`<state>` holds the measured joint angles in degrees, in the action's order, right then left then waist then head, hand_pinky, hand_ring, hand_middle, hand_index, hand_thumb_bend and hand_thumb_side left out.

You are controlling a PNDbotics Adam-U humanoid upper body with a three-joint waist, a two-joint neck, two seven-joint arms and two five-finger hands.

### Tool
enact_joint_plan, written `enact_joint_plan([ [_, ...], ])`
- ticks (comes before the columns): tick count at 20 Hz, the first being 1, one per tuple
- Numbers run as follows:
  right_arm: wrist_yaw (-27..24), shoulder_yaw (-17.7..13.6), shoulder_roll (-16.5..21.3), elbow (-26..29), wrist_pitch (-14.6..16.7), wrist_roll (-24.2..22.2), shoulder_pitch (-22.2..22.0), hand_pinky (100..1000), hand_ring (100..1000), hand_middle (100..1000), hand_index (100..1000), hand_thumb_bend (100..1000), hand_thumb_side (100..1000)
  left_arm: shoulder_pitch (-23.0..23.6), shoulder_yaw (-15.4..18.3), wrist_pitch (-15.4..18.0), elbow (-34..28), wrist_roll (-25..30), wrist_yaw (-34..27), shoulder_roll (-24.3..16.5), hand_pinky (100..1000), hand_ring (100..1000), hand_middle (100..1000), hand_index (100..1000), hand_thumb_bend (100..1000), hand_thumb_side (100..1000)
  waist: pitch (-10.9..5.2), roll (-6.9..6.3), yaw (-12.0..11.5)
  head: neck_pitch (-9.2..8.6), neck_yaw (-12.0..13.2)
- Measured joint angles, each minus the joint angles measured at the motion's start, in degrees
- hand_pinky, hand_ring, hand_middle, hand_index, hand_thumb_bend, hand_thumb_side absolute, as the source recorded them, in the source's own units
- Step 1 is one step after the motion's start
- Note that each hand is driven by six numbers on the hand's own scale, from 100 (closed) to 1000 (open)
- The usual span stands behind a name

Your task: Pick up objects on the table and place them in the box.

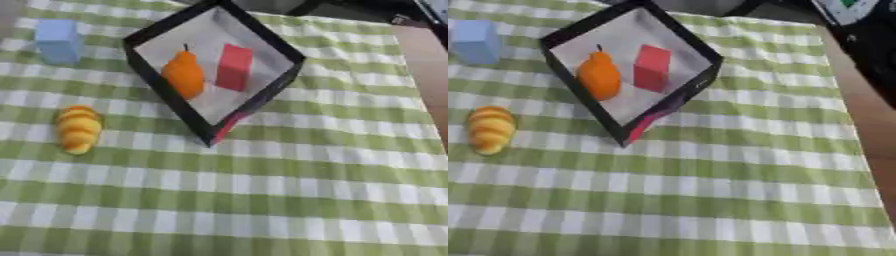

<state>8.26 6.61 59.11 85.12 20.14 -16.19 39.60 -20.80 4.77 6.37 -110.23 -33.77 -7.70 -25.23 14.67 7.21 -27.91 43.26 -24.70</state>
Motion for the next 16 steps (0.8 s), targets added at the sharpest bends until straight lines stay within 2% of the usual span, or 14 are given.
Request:
enact_joint_plan([
  [8, 5.6, 1.2, -3.7, -3.5, 1.2, -0.1, 2.8, 644, 585, 602, 761, 100, 102, -1.7, 0.7, 0.6, -2.1, -1.2, 1.5, -0.1, 771, 757, 840, 775, 406, 465, -0.05, 0.47, -2.7, 0.03, -3.3],
  [16, 12.7, 2.4, -6.7, -6.3, 3.1, 0.1, 3.5, 651, 599, 617, 763, 100, 122, -2.8, 0.9, 0.9, -3.2, -1.8, 3.2, -0.1, 784, 764, 840, 776, 420, 447, 0.01, 0.74, -2.8, -0.07, -3.5],
])
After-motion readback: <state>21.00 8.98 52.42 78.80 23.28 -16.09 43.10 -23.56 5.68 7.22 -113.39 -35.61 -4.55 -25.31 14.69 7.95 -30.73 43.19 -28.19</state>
